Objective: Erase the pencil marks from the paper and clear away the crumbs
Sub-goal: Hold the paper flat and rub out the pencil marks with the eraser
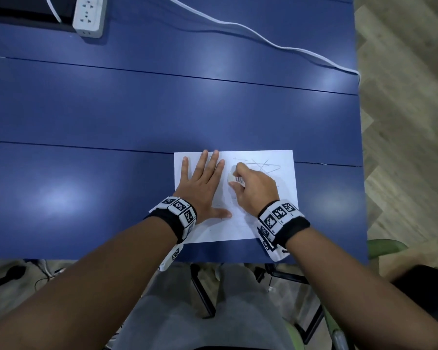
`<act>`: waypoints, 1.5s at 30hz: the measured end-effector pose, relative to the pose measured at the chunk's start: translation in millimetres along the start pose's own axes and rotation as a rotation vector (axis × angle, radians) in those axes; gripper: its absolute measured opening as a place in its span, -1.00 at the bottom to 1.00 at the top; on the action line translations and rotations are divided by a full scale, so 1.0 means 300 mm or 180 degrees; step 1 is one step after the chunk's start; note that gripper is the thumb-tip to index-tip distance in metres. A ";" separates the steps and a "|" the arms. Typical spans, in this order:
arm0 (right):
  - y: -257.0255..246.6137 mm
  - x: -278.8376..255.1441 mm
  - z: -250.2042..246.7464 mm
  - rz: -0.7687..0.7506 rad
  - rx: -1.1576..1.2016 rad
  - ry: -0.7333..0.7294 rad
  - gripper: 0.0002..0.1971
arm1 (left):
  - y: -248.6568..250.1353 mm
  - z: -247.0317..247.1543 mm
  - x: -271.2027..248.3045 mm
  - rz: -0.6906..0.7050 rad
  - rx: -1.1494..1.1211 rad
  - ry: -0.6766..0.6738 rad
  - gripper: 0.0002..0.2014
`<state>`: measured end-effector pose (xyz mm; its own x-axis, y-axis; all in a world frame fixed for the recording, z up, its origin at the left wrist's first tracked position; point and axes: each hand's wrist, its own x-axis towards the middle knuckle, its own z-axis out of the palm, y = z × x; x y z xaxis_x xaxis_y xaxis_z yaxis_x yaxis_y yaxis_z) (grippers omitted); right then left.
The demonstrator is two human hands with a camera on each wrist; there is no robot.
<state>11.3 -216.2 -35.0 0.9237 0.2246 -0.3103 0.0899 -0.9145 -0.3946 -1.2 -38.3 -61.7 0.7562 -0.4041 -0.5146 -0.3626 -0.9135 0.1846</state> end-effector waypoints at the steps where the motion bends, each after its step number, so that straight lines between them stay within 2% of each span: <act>1: 0.000 0.002 -0.005 -0.0066 -0.0061 -0.0036 -0.83 | -0.001 0.000 0.000 0.0001 -0.0008 -0.0003 0.31; 6: 0.003 0.091 -0.041 0.0015 -0.0053 0.0089 -0.82 | 0.002 -0.003 0.001 0.0003 -0.0014 -0.0021 0.31; 11: -0.012 0.063 -0.021 0.0064 -0.0048 0.0026 -0.83 | 0.005 -0.002 0.001 -0.0013 -0.0007 -0.0031 0.31; 17: -0.009 0.142 -0.053 0.0154 -0.0025 0.0209 -0.80 | 0.000 -0.004 0.003 0.0003 -0.0063 -0.0054 0.32; 22: -0.007 0.088 -0.036 0.0033 -0.0176 0.0081 -0.82 | 0.003 -0.005 0.003 0.0000 -0.0065 -0.0082 0.31; 28: -0.007 0.133 -0.050 0.0146 -0.0039 0.0226 -0.82 | 0.003 -0.008 0.001 0.0009 -0.0080 -0.0066 0.32; 33: -0.022 0.085 -0.025 -0.0069 -0.0125 0.0070 -0.82 | 0.005 -0.007 0.001 -0.0020 -0.0018 -0.0087 0.32; 39: -0.027 0.124 -0.024 0.0182 0.0107 0.0203 -0.81 | 0.004 -0.004 0.005 -0.0015 -0.0034 -0.0075 0.33; 45: -0.029 0.137 -0.031 0.0116 0.0031 0.0170 -0.81 | 0.000 -0.006 0.006 -0.0015 -0.0024 -0.0045 0.33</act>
<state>52.0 -202.2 -36.3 0.9449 0.1727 -0.2781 0.0524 -0.9184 -0.3922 1.1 -39.0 -61.1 0.7501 -0.3990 -0.5274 -0.3547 -0.9158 0.1883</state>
